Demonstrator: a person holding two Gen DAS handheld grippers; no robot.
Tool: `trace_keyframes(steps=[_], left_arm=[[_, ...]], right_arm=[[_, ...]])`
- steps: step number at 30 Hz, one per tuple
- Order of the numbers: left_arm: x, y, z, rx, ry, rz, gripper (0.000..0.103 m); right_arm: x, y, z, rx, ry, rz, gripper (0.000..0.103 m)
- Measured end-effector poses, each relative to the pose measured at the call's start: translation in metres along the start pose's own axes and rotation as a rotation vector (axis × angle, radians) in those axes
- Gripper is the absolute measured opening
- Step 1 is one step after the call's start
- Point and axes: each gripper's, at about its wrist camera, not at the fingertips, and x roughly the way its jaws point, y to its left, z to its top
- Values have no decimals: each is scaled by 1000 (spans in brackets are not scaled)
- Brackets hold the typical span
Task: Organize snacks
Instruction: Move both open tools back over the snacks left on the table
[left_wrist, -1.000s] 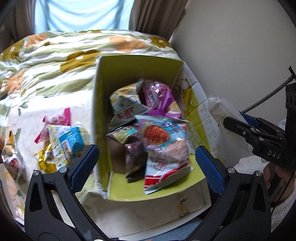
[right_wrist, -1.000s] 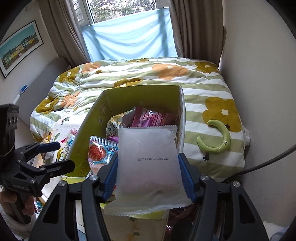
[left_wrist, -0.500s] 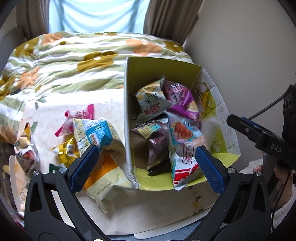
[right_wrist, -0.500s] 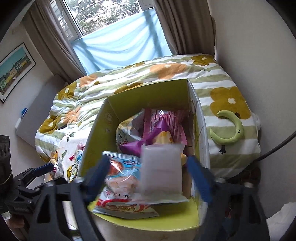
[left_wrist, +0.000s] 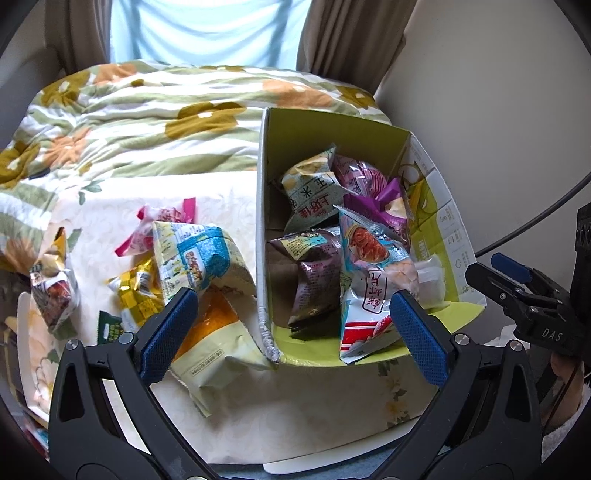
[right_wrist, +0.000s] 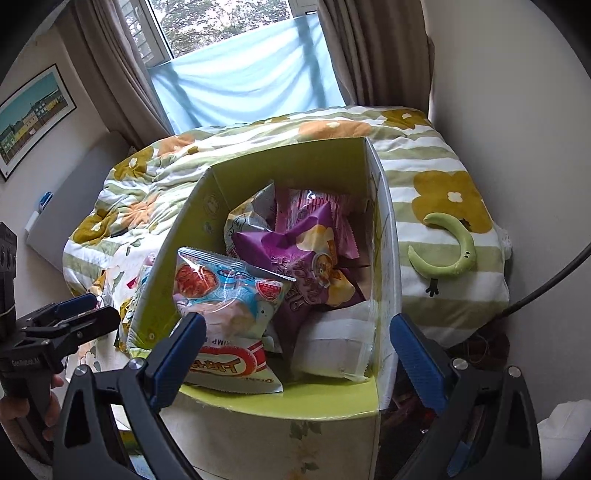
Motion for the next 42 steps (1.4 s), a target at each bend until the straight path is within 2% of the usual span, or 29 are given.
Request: trace_keyframes(steps=[12,21,23,31,38,42], left_arm=[[-59,21,0,-7,-118,80,102],[-102,91,-8,-13,-174,172,102],[-110,114,-10,-24,-166,185,102],[-121,217,-21,-77,-96,144,102],[-108,289,-30,-125,-33,74,102],[-84,325,-29,-139,23,29,102]], right_arm=[[-32,45,16,-92,-49,17,99],[-52,107,17,-87,-130,8,99],[-51,124,15,-79,-129,9,99],[-29,200,-5,-49,-104,11,99],[10,262,-25,-49,-55,5,99],[41,289,-38,-53,-28,1,99]])
